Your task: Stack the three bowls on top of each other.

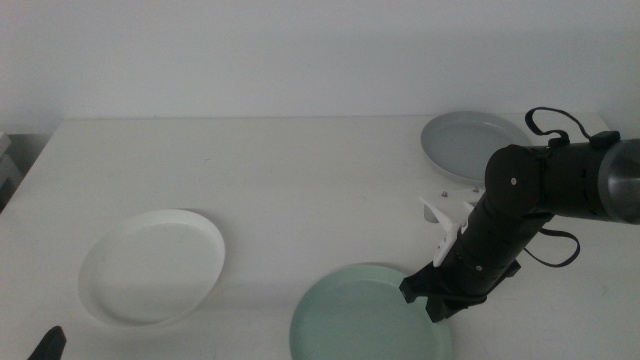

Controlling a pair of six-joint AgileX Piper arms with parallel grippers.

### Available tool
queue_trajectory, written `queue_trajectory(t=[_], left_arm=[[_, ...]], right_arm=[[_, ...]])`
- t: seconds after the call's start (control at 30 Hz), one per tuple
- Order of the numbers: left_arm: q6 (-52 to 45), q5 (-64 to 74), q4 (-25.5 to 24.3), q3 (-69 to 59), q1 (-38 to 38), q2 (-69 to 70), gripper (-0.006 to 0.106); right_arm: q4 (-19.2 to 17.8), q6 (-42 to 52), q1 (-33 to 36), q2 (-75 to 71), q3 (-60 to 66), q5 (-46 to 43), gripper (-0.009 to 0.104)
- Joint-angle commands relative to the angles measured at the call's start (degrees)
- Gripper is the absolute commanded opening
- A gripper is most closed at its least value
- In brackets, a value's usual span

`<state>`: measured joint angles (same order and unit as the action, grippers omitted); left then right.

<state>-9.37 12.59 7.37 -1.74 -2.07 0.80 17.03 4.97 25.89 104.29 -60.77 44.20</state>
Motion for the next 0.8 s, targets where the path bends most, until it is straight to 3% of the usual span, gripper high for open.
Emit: queue_trajectory(t=[0.0, 0.13, 0.2, 0.57, 0.77], left_arm=[[0.4, -4.1, 0.2, 0.2, -0.2, 0.7, 0.105], [0.4, -4.1, 0.2, 0.2, -0.2, 0.7, 0.105], [0.4, -4.1, 0.2, 0.2, -0.2, 0.7, 0.105], [0.4, -4.1, 0.2, 0.2, -0.2, 0.7, 0.105], [0.4, -4.1, 0.2, 0.2, -0.2, 0.7, 0.105]], right_arm=[[-0.2, 0.1, 0.1, -1.9, -0.8, 0.7, -0.001], [-1.3, 0.3, 0.1, -1.8, -0.8, 0.8, -0.001], [-1.3, 0.3, 0.1, -1.8, -0.8, 1.2, 0.005], [-2.1, 0.0, -3.9, -6.6, -6.3, 4.7, 0.059], [-4.1, -2.5, -13.6, -5.7, -17.9, 5.8, 0.061]])
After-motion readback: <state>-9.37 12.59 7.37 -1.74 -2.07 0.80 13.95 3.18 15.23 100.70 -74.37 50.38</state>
